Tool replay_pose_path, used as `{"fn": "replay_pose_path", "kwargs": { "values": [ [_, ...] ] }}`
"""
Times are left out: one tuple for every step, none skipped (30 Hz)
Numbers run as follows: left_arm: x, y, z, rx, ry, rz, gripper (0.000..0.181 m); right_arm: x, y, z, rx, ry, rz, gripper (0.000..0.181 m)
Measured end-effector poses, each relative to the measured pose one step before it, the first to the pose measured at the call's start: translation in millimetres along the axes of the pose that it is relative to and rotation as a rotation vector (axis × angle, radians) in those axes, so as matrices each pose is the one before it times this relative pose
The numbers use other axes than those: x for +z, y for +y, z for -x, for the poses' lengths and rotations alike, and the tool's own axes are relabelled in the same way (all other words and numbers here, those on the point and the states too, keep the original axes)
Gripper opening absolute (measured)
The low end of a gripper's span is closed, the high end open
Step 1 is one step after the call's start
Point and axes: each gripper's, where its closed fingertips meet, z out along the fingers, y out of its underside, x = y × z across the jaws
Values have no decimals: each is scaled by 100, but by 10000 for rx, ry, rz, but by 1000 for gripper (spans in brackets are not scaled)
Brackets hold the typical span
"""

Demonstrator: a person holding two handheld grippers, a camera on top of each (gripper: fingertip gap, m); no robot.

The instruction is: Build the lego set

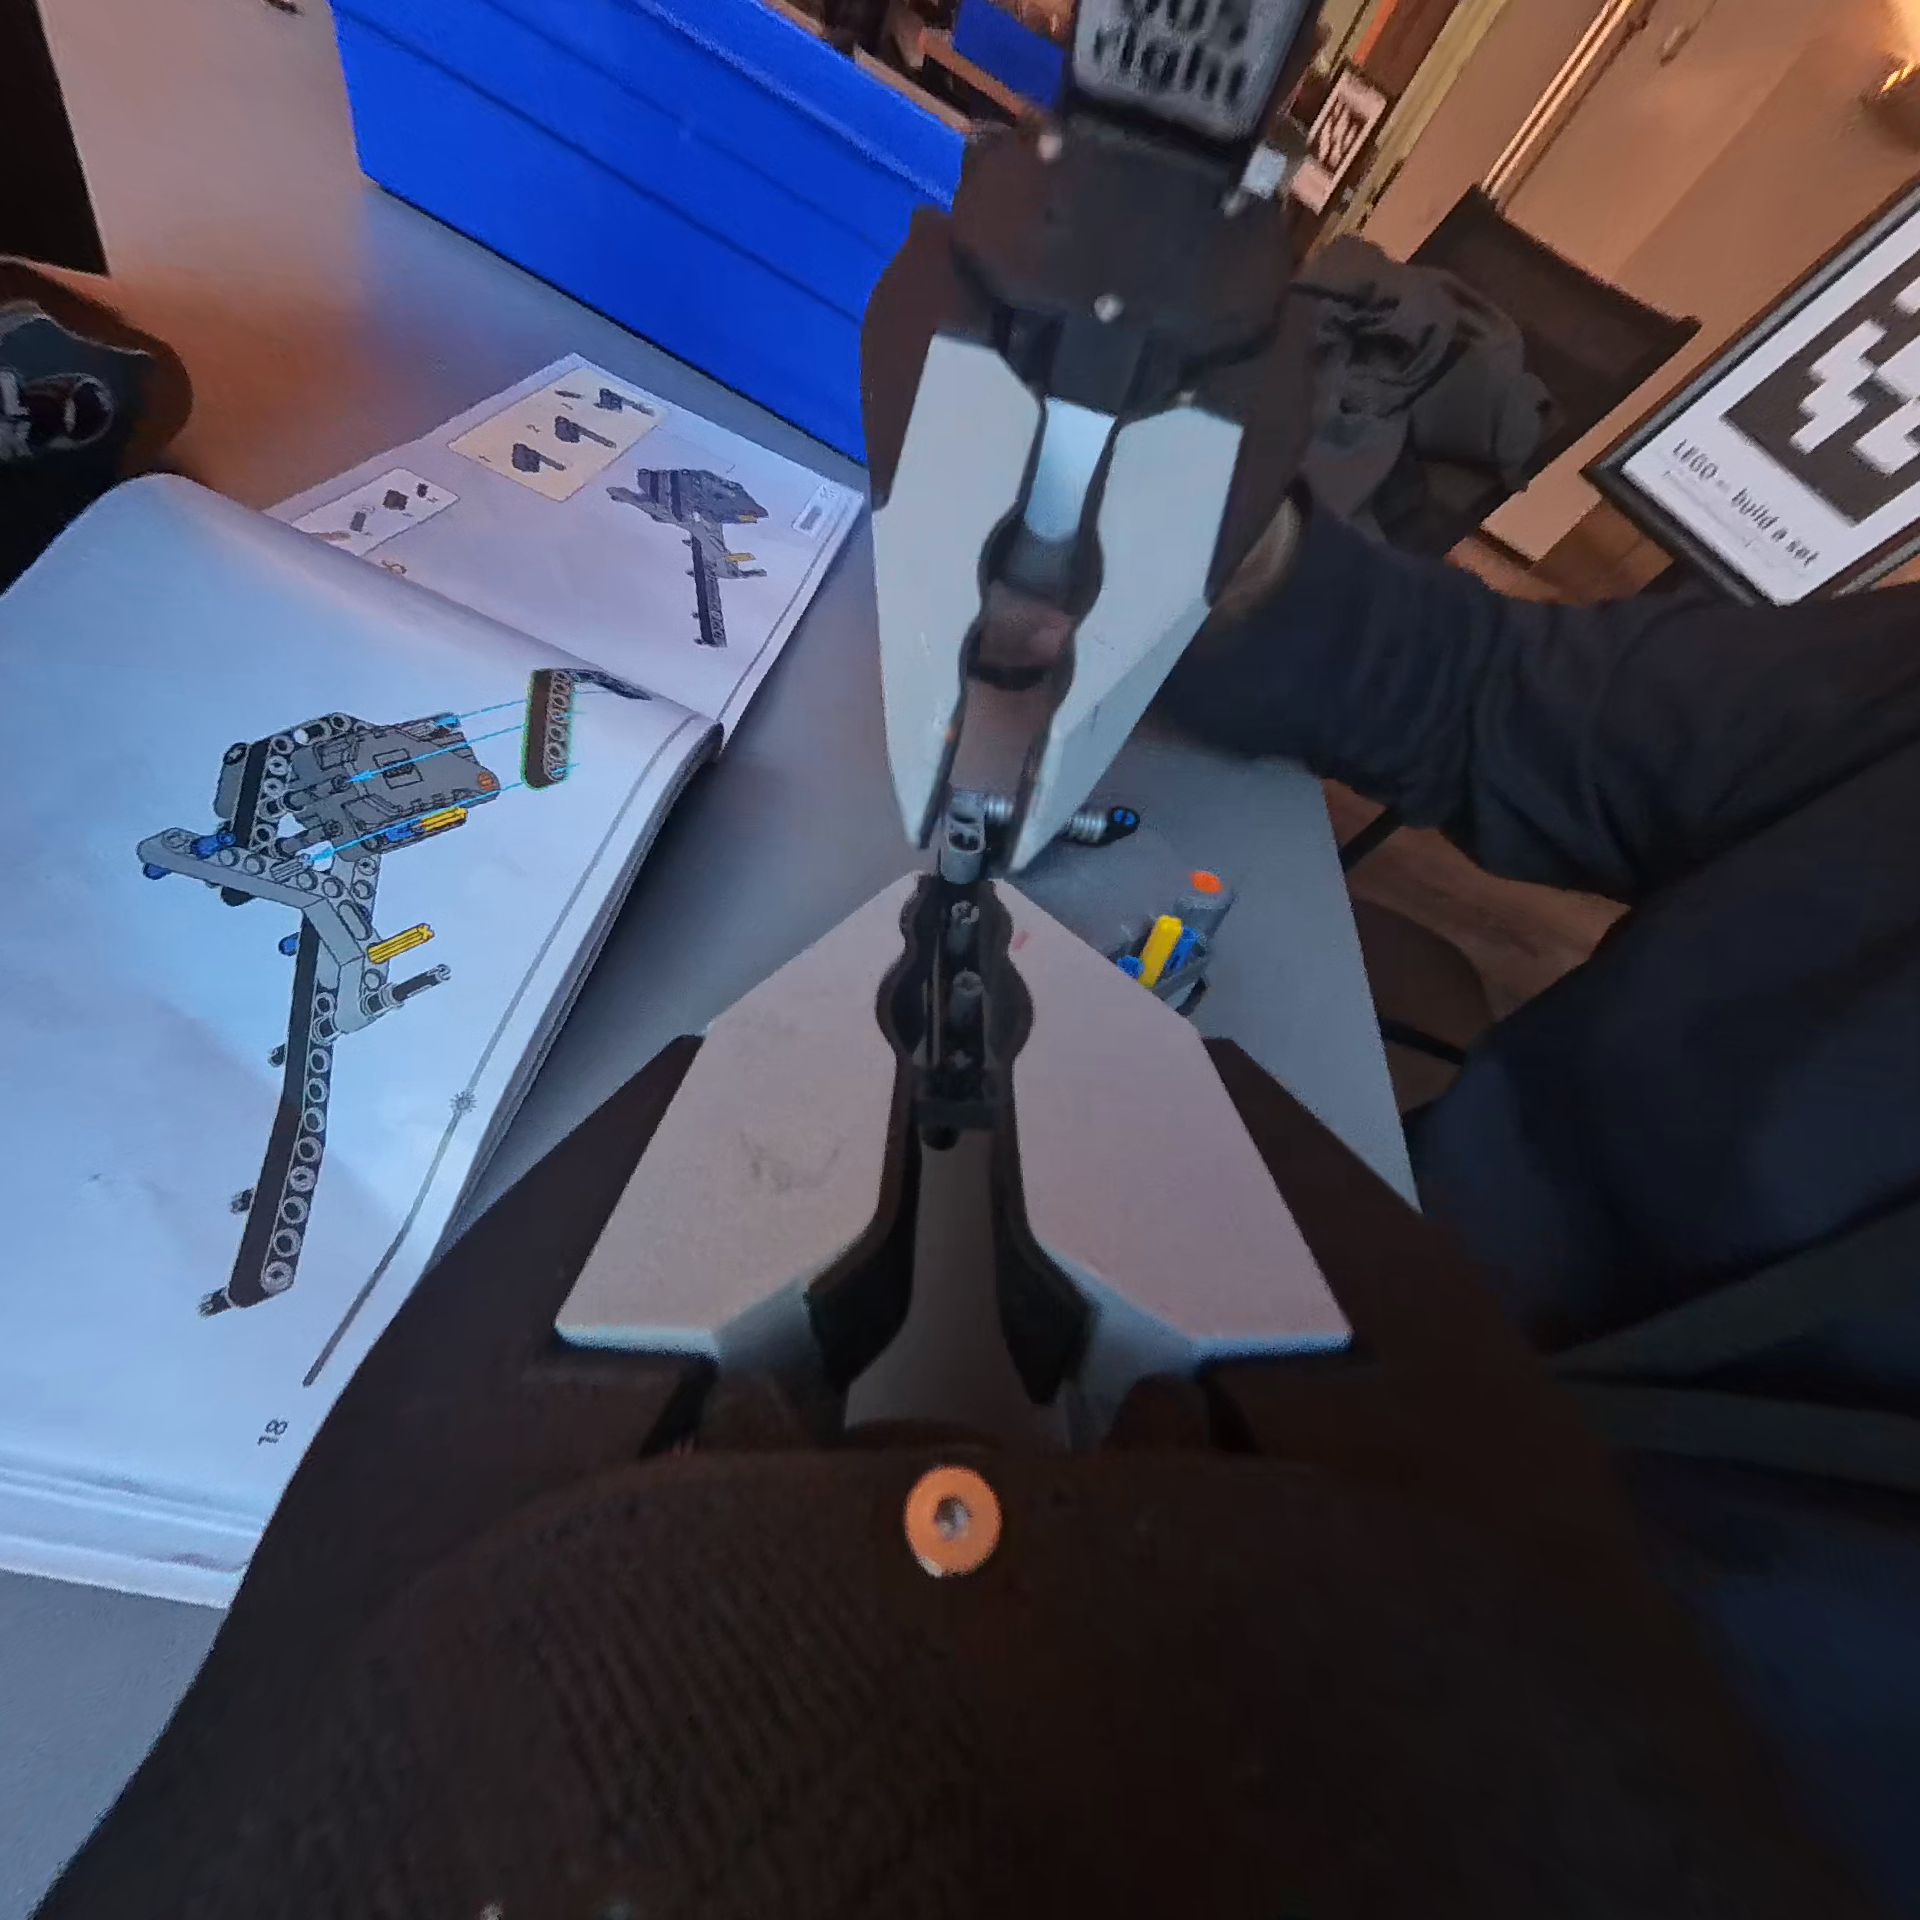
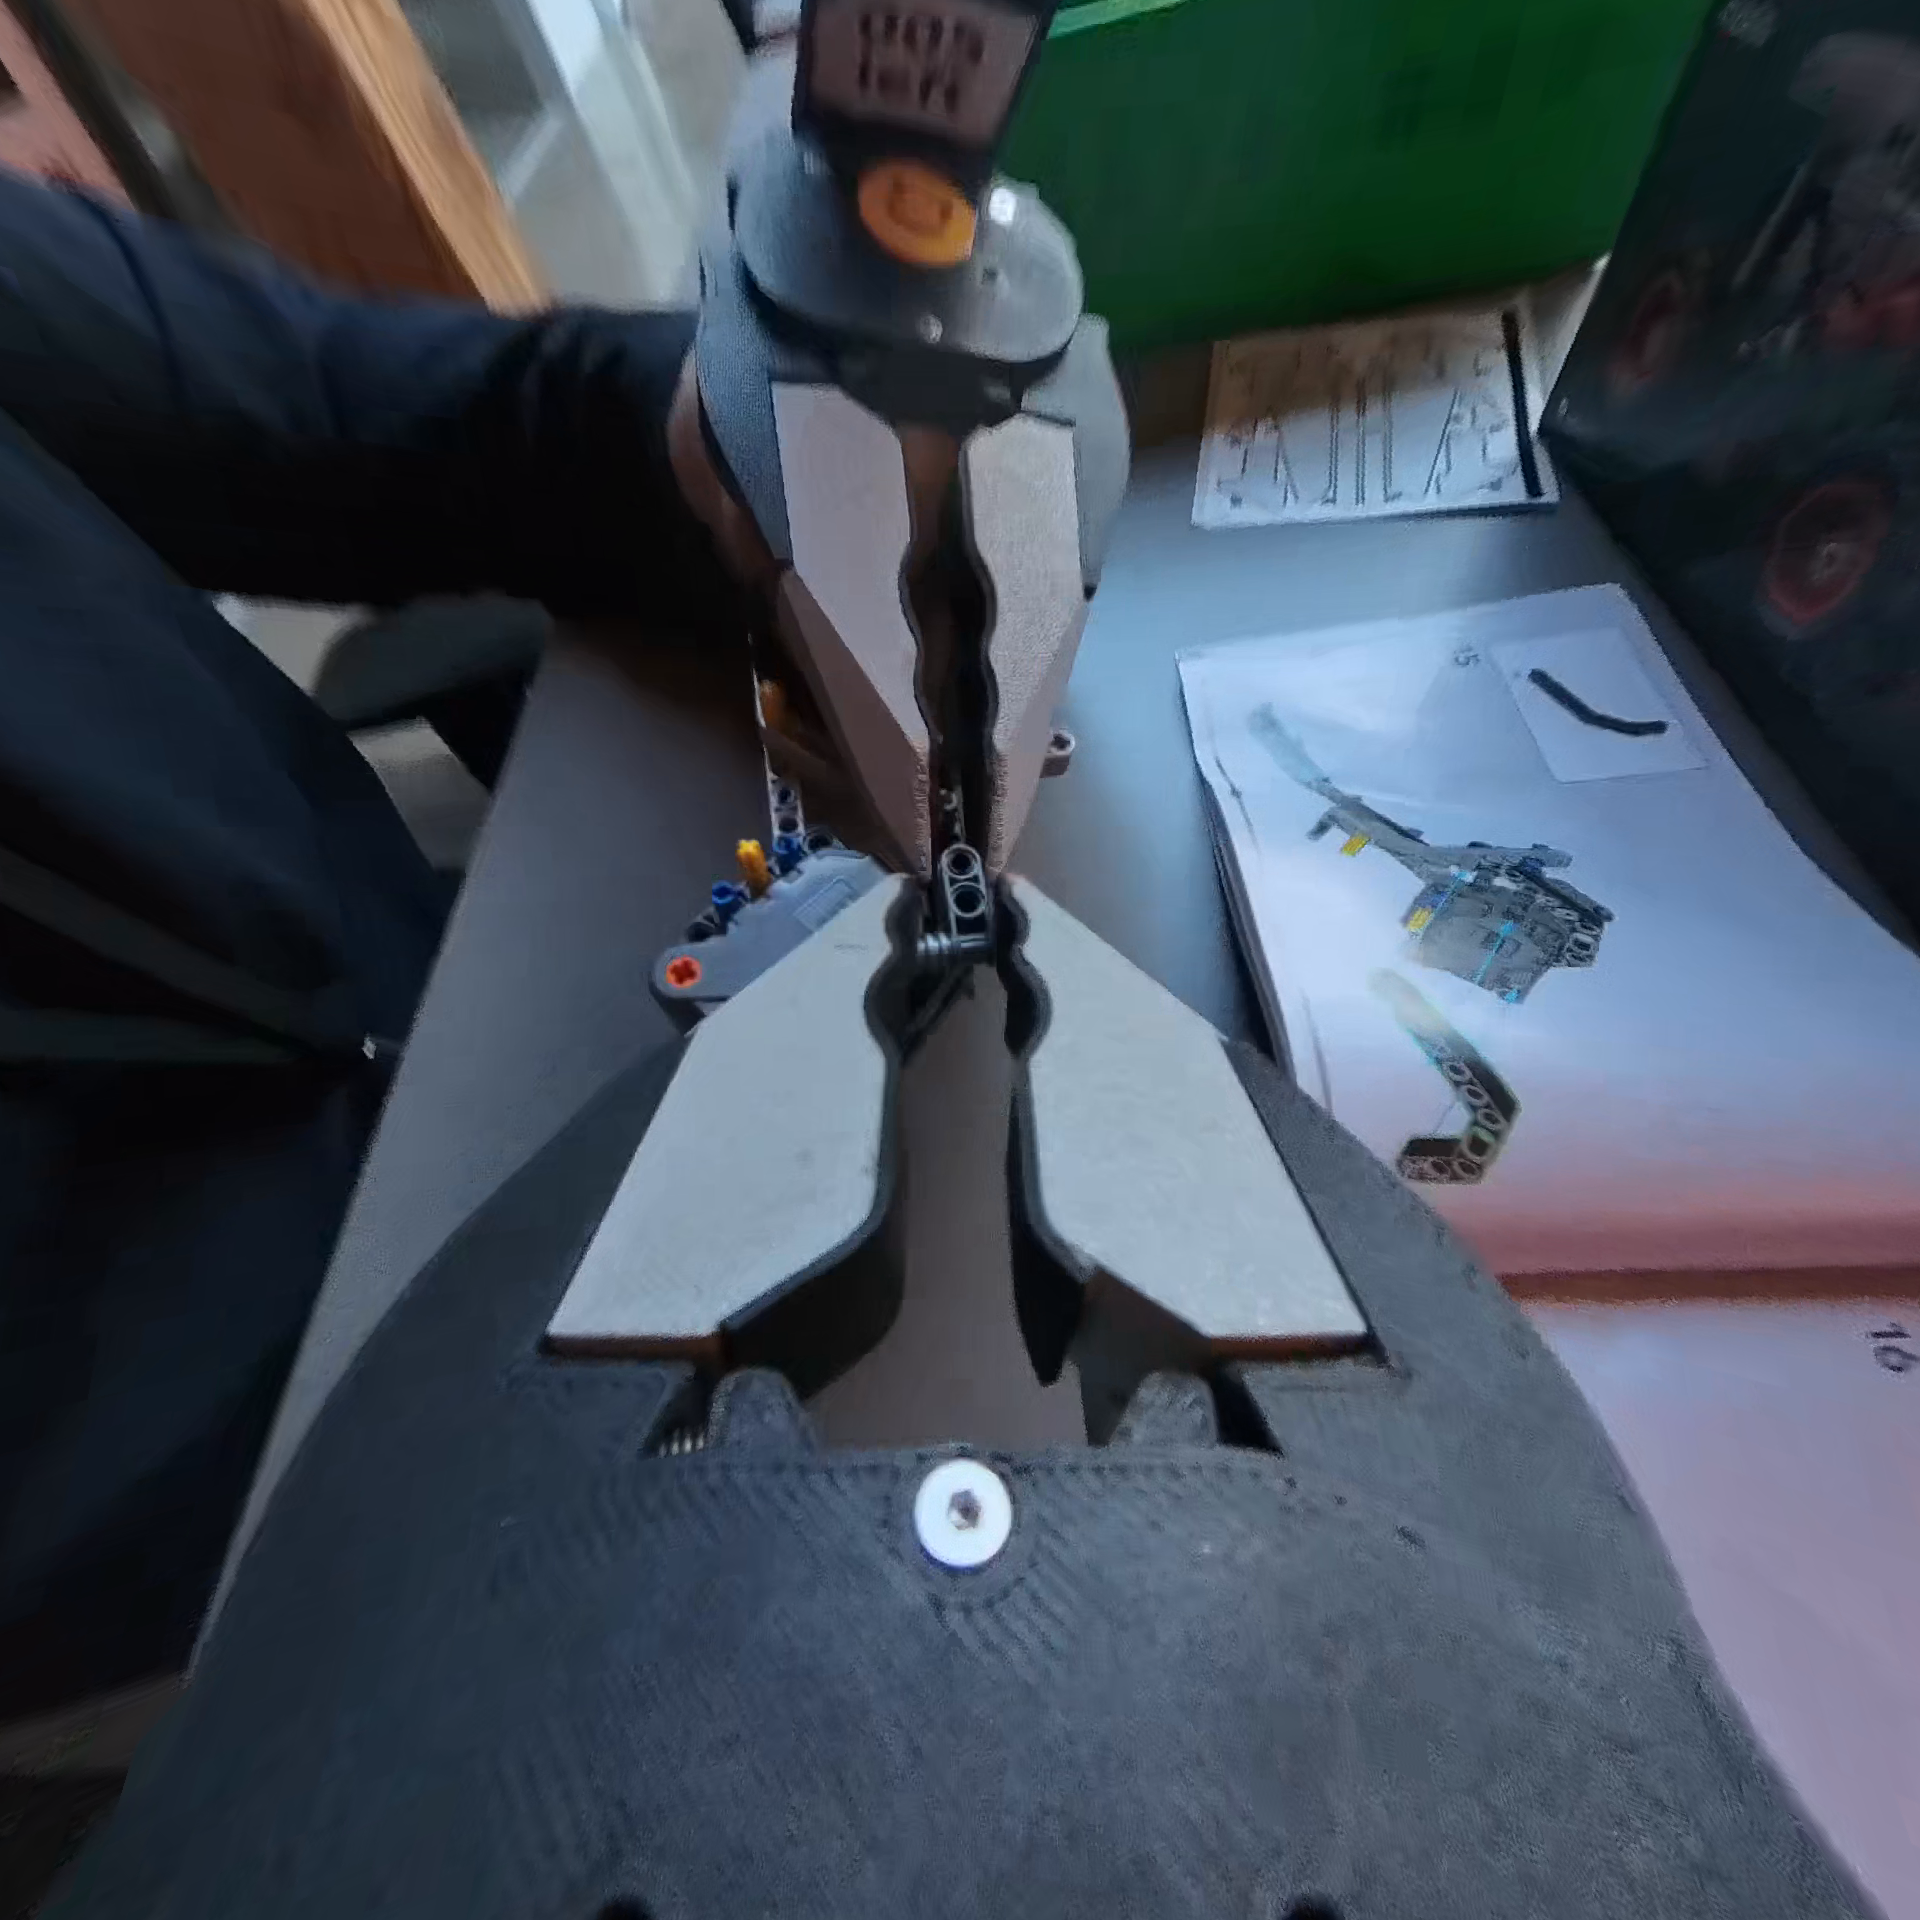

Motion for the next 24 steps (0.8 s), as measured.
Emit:
{"fn": "replay_pose_path", "kwargs": {
  "values": [
    [204, 234, -63, 165, -87, 187, 4, 76, 349, 24, -381, 164, 431, 10],
    [158, 125, -81, 175, -68, 117, 4, 53, 254, -52, -363, 229, 393, 7],
    [129, 163, -38, 109, -60, 136, 4, 41, 239, 112, -354, 105, 375, 6],
    [110, 164, -77, 96, -18, 125, 4, 52, 234, 147, -287, 47, 344, 6],
    [114, 141, -82, 115, -29, 118, 4, 79, 227, 127, -255, 18, 292, 6],
    [90, 147, 2, 103, -86, 114, 5, 130, 160, 93, -218, 15, 175, 6],
    [39, 170, 61, 63, -69, 125, 4, 220, 144, 11, -123, 24, 50, 6],
    [10, 184, 140, 20, -103, 128, 4, 223, 122, -104, 32, 11, -54, 6],
    [-41, 121, 204, 16, -123, 81, 4, 213, 18, -161, 143, 2, -173, 6],
    [-92, 95, 211, 4, -101, 48, 4, 170, -41, -173, 130, 16, -259, 6],
    [-117, 47, 214, -50, -85, 11, 4, 151, -57, -197, 150, 64, -228, 6],
    [-80, 42, 168, -63, -56, 1, 4, 127, -8, -106, 95, 80, -124, 6],
    [-5, 140, 75, 14, -66, 78, 4, 152, 126, -140, 6, 162, 12, 5],
    [82, 225, 317, 72, -286, 152, 4, 251, 260, -295, 69, 272, 39, 5],
    [123, 248, 390, 110, -353, 181, 4, 245, 212, -312, 205, 168, -99, 5],
    [-28, 12, 94, -14, -16, -16, 4, -20, -163, -63, 316, -110, -240, 5],
    [-211, -111, -64, -170, 222, -128, 5, -54, -309, 93, 75, -83, -194, 5],
    [-269, 15, -184, -164, 303, -55, 4, 60, -262, 242, 78, -131, -144, 5],
    [-243, 50, -93, -180, 218, -35, 4, 94, -245, 111, 298, -174, -306, 5],
    [-139, -110, 35, -193, 134, -118, 5, -75, -326, -96, 695, -345, -483, 4],
    [-49, -462, 120, -111, -23, -327, 6, -368, -527, -263, 633, -293, -445, 5],
    [-110, -514, 88, -67, -26, -353, 6, -177, -457, -101, 318, -150, -365, 4],
    [-10, 94, 26, -66, 21, 59, 5, 66, 95, -55, 90, 6, 73, 5],
    [-39, -70, 46, 56, -76, -55, 5, -25, -179, 16, 22, 46, -140, 4]
  ]
}}
